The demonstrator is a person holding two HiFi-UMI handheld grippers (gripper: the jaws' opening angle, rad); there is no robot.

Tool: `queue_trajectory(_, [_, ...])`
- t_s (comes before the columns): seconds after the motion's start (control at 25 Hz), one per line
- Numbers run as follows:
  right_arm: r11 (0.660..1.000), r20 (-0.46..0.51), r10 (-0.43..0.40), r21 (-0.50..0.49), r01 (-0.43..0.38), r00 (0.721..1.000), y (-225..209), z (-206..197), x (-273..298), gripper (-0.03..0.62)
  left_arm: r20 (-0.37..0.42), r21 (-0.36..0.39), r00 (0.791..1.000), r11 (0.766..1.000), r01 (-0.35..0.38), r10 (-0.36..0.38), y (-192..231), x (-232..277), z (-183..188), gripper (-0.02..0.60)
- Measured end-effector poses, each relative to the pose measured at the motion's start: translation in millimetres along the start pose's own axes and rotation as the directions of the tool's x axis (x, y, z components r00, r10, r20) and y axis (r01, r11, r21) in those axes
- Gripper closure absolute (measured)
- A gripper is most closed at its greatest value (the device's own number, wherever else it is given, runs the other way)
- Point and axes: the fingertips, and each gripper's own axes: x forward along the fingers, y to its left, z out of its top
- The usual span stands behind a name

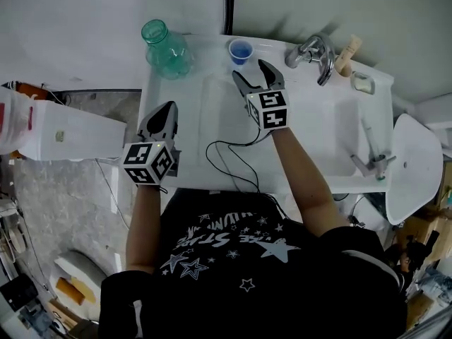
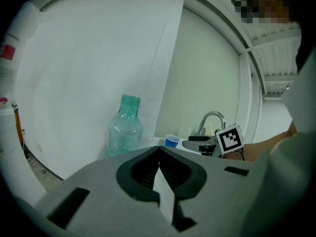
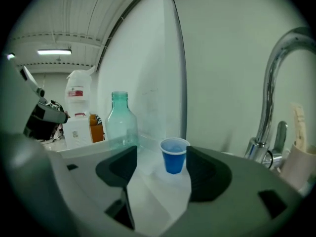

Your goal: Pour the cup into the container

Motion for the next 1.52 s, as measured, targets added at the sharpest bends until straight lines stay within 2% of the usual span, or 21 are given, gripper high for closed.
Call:
queue_trajectory(0.16, [0.997,0.026,0.076,0.014,-0.077,0.997,12.3,3.1,-12.2,0.338,0.023,-0.041,0.999,0.999,-0.029,0.030,-12.7,-13.5,-5.8,0.571])
queue_trajectory(0.28, [0.995,0.039,0.096,0.009,-0.097,0.995,16.1,6.9,-21.5,0.381,0.035,-0.044,0.999,0.998,-0.040,0.041,-21.1,-17.7,-8.4,0.571])
queue_trajectory(0.64, [0.997,0.033,0.070,0.021,-0.070,0.997,14.5,2.2,-49.4,0.499,0.025,-0.051,1.000,0.999,-0.014,0.015,-47.1,-35.3,-23.6,0.571])
queue_trajectory(0.76, [0.999,0.055,0.031,0.011,-0.031,0.998,18.4,4.4,-63.8,0.579,0.034,-0.058,0.999,0.998,-0.010,0.012,-50.5,-50.4,-27.4,0.571])
queue_trajectory(1.2, [0.999,0.105,-0.037,0.003,0.037,0.994,63.7,5.5,-158.8,0.588,0.072,-0.048,0.996,0.998,0.047,-0.043,-85.9,-127.1,-43.5,0.571])
queue_trajectory(1.52, [0.995,0.129,-0.074,-0.053,0.081,0.989,94.4,-0.1,-233.4,0.588,0.080,-0.019,0.993,0.996,0.091,-0.089,-125.5,-184.4,-62.4,0.571])
